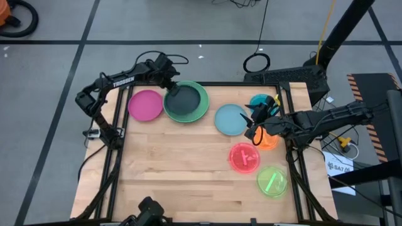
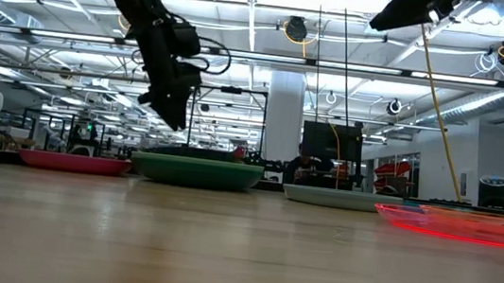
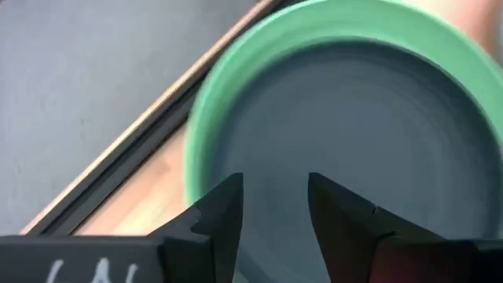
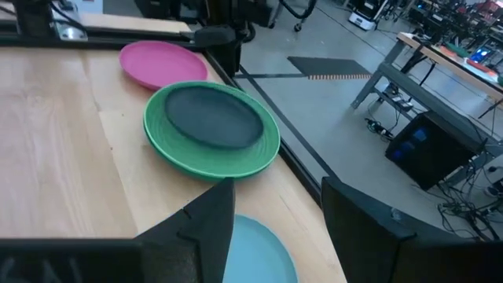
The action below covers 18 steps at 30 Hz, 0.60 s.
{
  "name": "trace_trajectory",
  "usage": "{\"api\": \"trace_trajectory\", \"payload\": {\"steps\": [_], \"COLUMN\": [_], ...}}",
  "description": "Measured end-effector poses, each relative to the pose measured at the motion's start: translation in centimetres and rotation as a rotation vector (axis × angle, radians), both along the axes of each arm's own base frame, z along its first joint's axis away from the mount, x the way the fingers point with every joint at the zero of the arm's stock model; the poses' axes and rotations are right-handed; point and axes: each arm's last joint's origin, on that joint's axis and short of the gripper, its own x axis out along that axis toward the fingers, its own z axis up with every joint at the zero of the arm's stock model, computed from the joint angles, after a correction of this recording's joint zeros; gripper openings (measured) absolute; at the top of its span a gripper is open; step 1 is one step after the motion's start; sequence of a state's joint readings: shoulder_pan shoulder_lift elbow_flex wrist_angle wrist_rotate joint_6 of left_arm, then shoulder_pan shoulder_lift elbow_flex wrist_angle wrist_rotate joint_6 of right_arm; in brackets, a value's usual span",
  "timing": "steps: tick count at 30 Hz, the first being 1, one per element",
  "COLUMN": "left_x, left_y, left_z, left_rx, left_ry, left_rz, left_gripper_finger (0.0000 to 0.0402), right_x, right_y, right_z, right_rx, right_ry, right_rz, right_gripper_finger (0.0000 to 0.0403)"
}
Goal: Stack plastic plates
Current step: Stack the pink plate on the black plate
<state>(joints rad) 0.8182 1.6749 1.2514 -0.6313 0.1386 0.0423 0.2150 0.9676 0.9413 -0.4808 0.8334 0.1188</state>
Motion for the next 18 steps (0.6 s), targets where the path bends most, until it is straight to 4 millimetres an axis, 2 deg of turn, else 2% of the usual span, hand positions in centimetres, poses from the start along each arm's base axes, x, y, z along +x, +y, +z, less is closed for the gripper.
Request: {"api": "trace_trajectory", "payload": {"steps": [7, 18], "left_x": [1.3, 2.7], "left_y": [-3.7, -12.3], "left_z": [3.4, 10.0], "left_rx": [0.110, 0.310], "left_ry": [-0.058, -0.295], "left_rz": [-0.170, -0.443], "left_gripper_finger": [0.0149, 0.0149], "right_x": [0.3, 2.1], "right_y": [0.1, 0.4], "right_z": [-0.1, -0.9], "right_rx": [0.009, -0.005], "right_ry": [-0.011, -0.001], "right_rz": [-0.006, 0.002], "right_gripper_finger": [0.0183, 0.0183]}}
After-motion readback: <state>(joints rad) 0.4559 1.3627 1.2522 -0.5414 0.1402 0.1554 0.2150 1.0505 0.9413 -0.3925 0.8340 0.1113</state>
